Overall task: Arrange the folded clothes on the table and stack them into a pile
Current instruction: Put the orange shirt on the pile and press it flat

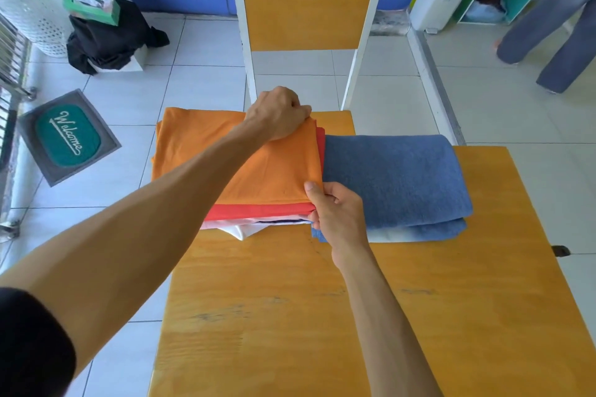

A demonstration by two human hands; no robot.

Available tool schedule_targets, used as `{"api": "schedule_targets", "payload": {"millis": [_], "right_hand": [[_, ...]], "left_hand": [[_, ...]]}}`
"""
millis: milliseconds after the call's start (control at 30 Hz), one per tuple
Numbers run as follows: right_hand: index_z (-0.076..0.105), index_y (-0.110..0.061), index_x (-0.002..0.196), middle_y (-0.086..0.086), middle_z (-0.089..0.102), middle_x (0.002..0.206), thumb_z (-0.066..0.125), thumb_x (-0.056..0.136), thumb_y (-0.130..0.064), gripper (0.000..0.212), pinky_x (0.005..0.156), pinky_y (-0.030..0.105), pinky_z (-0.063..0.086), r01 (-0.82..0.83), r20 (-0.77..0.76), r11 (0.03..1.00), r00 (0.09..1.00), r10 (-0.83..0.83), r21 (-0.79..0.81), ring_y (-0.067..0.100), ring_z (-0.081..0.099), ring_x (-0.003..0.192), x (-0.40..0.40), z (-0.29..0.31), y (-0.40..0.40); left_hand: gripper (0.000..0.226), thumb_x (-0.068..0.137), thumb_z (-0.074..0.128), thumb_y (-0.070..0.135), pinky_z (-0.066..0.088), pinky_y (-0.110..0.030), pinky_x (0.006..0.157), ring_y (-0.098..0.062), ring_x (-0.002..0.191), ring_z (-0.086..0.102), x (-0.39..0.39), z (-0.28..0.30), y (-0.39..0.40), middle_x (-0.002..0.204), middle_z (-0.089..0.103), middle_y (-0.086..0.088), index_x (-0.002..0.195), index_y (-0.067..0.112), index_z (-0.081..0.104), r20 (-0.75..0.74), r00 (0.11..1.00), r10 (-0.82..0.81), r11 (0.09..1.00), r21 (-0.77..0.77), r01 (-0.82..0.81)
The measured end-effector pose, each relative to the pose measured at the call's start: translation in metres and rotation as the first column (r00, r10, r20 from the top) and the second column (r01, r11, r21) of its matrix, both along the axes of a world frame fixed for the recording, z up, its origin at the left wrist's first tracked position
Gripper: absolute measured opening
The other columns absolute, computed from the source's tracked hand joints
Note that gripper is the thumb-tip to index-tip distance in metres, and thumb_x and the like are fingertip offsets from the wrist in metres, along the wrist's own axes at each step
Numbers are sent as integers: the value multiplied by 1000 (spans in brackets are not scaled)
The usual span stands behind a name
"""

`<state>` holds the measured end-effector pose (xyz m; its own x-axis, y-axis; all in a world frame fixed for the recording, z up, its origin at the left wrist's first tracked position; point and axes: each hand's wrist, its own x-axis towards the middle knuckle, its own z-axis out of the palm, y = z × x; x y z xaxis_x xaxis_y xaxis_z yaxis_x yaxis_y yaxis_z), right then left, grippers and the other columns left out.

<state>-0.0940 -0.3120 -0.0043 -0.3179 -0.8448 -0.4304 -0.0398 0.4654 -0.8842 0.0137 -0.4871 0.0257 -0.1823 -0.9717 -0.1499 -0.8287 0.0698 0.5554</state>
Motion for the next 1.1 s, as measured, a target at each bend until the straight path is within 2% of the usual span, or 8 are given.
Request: {"api": "schedule_targets", "payload": {"millis": [100, 267, 433, 600, 733, 800, 933, 1100], "right_hand": [[71, -17, 95, 0, 63, 67, 67, 96, -41, 25, 64, 30, 52, 3, 37, 1000, 999, -4, 23, 3, 57, 51, 0, -1, 0], [71, -15, 93, -1, 62, 60, 70, 95, -40, 25, 55, 23, 48, 16, 67, 998, 998, -20, 58, 7, 56, 52, -5, -1, 0], [69, -11, 87, 3, 62, 67, 70, 95, -34, 25, 55, 20, 50, 10, 168, 994, 985, -29, 113, 15, 60, 59, -6, -1, 2], [64, -26, 90, 4, 67, 83, 55, 99, -55, 31, 71, 31, 54, -63, 168, 992, 985, 44, 108, 15, 66, 70, -9, 6, 3], [65, -18, 96, 4, 66, 79, 52, 101, -55, 39, 69, 32, 52, -90, 132, 991, 988, 76, 104, 11, 66, 67, -8, 5, 2], [66, -16, 93, 3, 65, 79, 55, 101, -50, 36, 69, 31, 52, -80, 131, 992, 989, 68, 92, 9, 66, 63, -7, 2, 2], [66, -16, 82, -6, 62, 61, 63, 98, -44, 32, 63, 28, 48, -16, 91, 996, 996, 8, 85, 6, 59, 53, -4, -6, 3], [63, -17, 77, -10, 59, 51, 64, 98, -44, 35, 64, 30, 50, -22, 62, 995, 998, 16, 94, 7, 57, 52, -7, -6, 4]], "left_hand": [[20, 93, 55, 41, 44, -32, 68, -23, 95, 61, 0, -1, 1, 99, 66, 3, 93, 26, 67, 0, 1000, -25, 999, -23, 25], [20, 86, 64, 45, 45, -31, 68, -21, 93, 60, -2, 2, -2, 97, 66, 4, 95, 28, 71, -49, 998, 35, 998, -52, -38], [45, 95, 43, 56, 41, -36, 79, -27, 109, 57, -6, 0, 1, 119, 61, -3, 116, 24, 64, 320, 931, -174, 977, -59, 203], [31, 99, 47, 42, 41, -34, 71, -23, 97, 58, -3, 20, -7, 109, 69, -2, 107, 21, 68, 246, 939, -239, 953, -127, 276], [56, 90, 40, 70, 42, -34, 72, -22, 95, 57, -12, 16, -5, 103, 63, 0, 108, 24, 65, 323, 906, -273, 958, 11, 285], [49, 94, 42, 62, 41, -34, 70, -25, 97, 60, -14, 4, -4, 101, 64, -2, 103, 21, 67, 373, 889, -265, 958, 1, 286], [39, 101, 47, 37, 38, -34, 63, -28, 79, 59, -22, -13, -6, 90, 66, -10, 88, 7, 69, 299, 939, -168, 974, -99, 205], [45, 101, 43, 41, 38, -36, 69, -25, 74, 55, -22, -21, -2, 92, 69, -8, 88, 7, 69, 256, 964, -73, 969, -212, 129]]}}
